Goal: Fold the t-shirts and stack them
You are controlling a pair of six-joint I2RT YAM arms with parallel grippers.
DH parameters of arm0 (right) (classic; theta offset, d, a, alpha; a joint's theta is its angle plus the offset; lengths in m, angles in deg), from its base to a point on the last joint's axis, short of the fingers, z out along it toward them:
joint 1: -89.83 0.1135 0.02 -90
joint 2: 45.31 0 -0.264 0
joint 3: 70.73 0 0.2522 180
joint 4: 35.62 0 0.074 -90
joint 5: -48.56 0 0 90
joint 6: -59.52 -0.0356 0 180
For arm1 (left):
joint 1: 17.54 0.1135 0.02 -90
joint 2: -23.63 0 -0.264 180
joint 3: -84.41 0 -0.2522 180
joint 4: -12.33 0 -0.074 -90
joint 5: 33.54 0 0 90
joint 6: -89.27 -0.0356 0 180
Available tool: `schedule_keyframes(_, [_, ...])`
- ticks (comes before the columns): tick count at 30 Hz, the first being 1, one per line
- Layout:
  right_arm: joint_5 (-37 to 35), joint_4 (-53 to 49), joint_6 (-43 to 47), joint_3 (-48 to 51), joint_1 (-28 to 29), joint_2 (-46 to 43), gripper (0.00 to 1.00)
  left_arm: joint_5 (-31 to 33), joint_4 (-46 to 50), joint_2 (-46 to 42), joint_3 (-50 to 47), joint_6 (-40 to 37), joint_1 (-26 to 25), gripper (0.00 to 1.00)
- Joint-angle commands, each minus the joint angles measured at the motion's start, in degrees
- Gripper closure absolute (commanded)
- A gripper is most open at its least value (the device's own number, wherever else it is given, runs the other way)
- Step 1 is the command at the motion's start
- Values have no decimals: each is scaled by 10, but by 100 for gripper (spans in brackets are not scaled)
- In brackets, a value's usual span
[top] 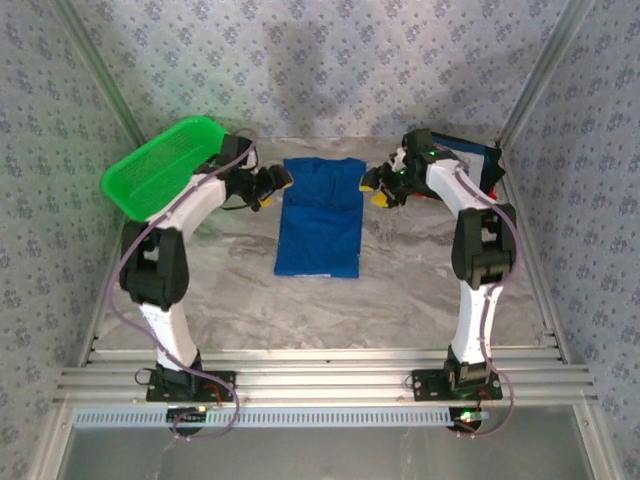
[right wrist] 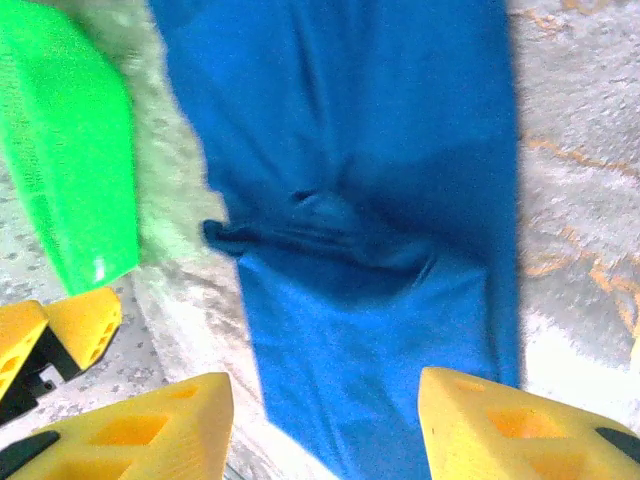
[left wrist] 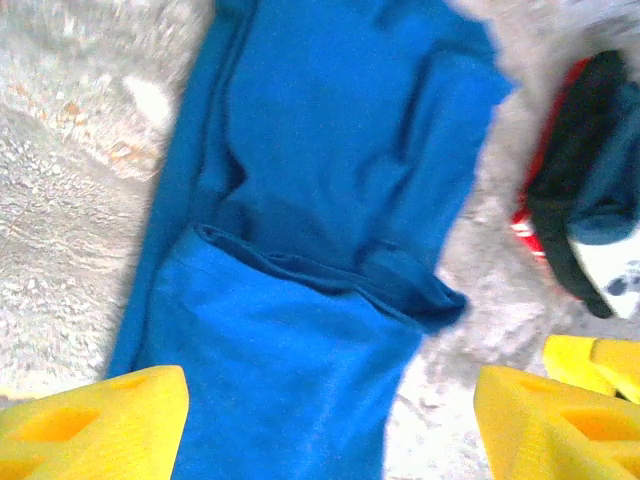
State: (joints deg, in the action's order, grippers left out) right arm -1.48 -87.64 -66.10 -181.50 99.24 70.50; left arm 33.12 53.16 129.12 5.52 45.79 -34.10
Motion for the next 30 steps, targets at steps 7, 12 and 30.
schedule_keyframes(7, [6, 98, -22, 243, 46, -164, 49, 16, 24, -164, -194, -28, -41, 25])
schedule_keyframes(12, [-14, 112, -27, 350, 86, -204, 46, -4, 5, -226, -307, -17, -55, 26])
schedule_keyframes(30, [-23, 218, -89, 466, 137, -182, 47, -40, -199, -197, -466, 71, -56, 33])
